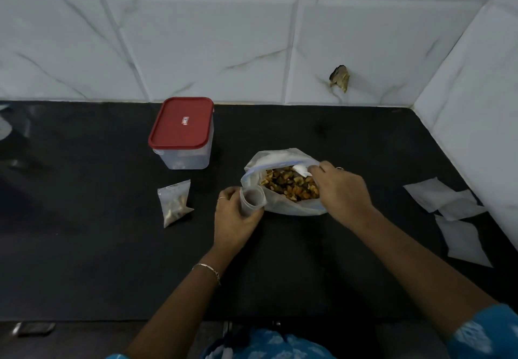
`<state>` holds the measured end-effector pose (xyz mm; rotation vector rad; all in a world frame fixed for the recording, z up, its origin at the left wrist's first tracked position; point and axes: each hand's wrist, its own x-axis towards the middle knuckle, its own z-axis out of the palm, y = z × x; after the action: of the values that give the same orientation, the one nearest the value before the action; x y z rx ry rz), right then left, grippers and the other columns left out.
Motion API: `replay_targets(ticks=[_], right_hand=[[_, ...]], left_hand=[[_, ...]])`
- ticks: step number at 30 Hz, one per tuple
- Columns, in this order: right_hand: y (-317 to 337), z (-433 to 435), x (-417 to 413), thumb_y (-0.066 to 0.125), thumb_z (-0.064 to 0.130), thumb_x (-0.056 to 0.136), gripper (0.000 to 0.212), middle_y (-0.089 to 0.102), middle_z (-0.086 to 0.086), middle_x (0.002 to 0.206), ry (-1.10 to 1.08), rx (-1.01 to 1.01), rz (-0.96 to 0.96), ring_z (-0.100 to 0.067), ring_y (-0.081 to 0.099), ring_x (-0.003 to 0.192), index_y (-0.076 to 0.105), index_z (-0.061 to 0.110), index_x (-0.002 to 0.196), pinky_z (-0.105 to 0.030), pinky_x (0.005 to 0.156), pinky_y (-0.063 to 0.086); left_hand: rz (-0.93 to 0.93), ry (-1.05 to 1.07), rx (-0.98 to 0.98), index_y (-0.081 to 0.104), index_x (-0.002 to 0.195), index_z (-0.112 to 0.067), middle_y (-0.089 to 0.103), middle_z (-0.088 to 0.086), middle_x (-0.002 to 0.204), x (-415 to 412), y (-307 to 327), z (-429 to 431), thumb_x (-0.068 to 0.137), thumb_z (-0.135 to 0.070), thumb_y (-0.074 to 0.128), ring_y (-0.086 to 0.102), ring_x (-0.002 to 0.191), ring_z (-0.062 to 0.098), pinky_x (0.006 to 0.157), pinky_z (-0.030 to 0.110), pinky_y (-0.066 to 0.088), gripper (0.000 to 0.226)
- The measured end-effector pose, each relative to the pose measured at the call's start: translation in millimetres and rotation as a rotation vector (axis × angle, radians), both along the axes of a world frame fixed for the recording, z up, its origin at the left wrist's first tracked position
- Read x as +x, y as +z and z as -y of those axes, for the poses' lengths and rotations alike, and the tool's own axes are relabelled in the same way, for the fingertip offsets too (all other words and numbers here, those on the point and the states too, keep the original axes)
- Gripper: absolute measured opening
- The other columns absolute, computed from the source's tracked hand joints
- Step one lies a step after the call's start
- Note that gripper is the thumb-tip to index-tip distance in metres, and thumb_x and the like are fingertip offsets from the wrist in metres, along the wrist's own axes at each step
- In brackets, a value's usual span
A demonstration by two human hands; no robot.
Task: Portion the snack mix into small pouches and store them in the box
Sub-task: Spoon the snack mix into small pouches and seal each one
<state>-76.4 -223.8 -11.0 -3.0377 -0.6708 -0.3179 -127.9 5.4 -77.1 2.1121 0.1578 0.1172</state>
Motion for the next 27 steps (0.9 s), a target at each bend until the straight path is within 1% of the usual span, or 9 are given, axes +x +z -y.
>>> replay_targets(ticks=[2,5,8,11,13,17,20,24,27], right_hand=[[-5,-5,1,0.065,0.014,0.086,0.025,0.063,-0.003,0.093,-0.003,-0.129,0.028,-0.017,0.061,0.065,0.063,0.015,0.110,-0.026,0.048,0.042],[-13,-6,-1,0.071,0.011,0.082,0.025,0.064,-0.004,0.087,0.010,-0.118,0.011,-0.017,0.060,0.059,0.066,0.013,0.106,-0.025,0.045,0.040],[-17,-2,-5,0.066,0.007,0.085,0.033,0.067,-0.004,0.095,0.017,0.066,-0.072,-0.020,0.065,0.070,0.065,0.013,0.117,-0.030,0.055,0.050],[-15,-1,-1,0.048,0.017,0.098,0.029,0.067,0.001,0.096,-0.118,0.279,-0.249,-0.007,0.057,0.071,0.061,0.021,0.124,-0.023,0.059,0.044],[-16,1,5,0.043,0.021,0.101,0.031,0.067,0.003,0.097,-0.224,0.384,-0.430,-0.005,0.056,0.070,0.060,0.024,0.126,-0.025,0.060,0.046],[-19,2,6,0.043,0.019,0.100,0.031,0.065,-0.001,0.110,-0.358,0.579,-0.639,-0.015,0.063,0.091,0.064,0.026,0.122,-0.040,0.081,0.054],[-22,-4,1,0.043,0.015,0.099,0.031,0.063,-0.002,0.102,-0.402,0.666,-0.694,-0.015,0.060,0.080,0.064,0.023,0.121,-0.029,0.065,0.049],[-25,-13,-4,0.044,0.011,0.097,0.034,0.058,-0.002,0.089,-0.486,0.834,-0.756,-0.013,0.052,0.067,0.063,0.019,0.124,-0.029,0.060,0.042],[-20,-18,-6,0.044,0.007,0.097,0.030,0.053,-0.003,0.081,-0.589,1.047,-0.874,-0.010,0.041,0.055,0.062,0.020,0.117,-0.021,0.047,0.034]], left_hand=[[-0.004,-0.017,-0.042,0.059,0.117,-0.033,0.050,-0.006,0.132,-2,1,1,0.077,-0.046,0.070,0.048,0.120,0.006,0.099,0.036,0.047,0.043],[-0.010,-0.059,-0.072,0.054,0.108,-0.043,0.060,-0.020,0.107,-2,5,1,0.081,-0.041,0.070,0.057,0.103,-0.003,0.092,0.031,0.051,0.031],[-0.040,-0.078,-0.053,0.053,0.111,-0.042,0.059,-0.019,0.106,-1,4,-1,0.083,-0.043,0.068,0.056,0.104,0.000,0.094,0.035,0.050,0.032],[-0.086,-0.088,-0.012,0.051,0.113,-0.044,0.058,-0.016,0.109,0,0,-1,0.078,-0.059,0.063,0.054,0.111,0.008,0.098,0.044,0.046,0.039],[-0.110,-0.101,0.020,0.049,0.110,-0.048,0.056,-0.019,0.107,1,-1,1,0.072,-0.071,0.054,0.052,0.113,0.009,0.102,0.047,0.043,0.045],[-0.123,-0.114,0.076,0.056,0.110,-0.040,0.059,-0.012,0.112,3,-2,3,0.084,-0.058,0.059,0.047,0.118,0.012,0.110,0.044,0.029,0.032],[-0.147,-0.134,0.156,0.060,0.116,-0.029,0.055,-0.005,0.122,4,-2,6,0.088,-0.051,0.059,0.039,0.123,0.010,0.105,0.032,0.017,0.036],[-0.165,-0.168,0.179,0.062,0.115,-0.028,0.050,-0.005,0.124,6,-7,6,0.089,-0.051,0.058,0.033,0.123,0.007,0.102,0.030,0.013,0.036],[-0.188,-0.203,0.179,0.062,0.115,-0.029,0.048,-0.005,0.127,7,-8,3,0.089,-0.052,0.058,0.031,0.125,0.008,0.101,0.029,0.010,0.035]])
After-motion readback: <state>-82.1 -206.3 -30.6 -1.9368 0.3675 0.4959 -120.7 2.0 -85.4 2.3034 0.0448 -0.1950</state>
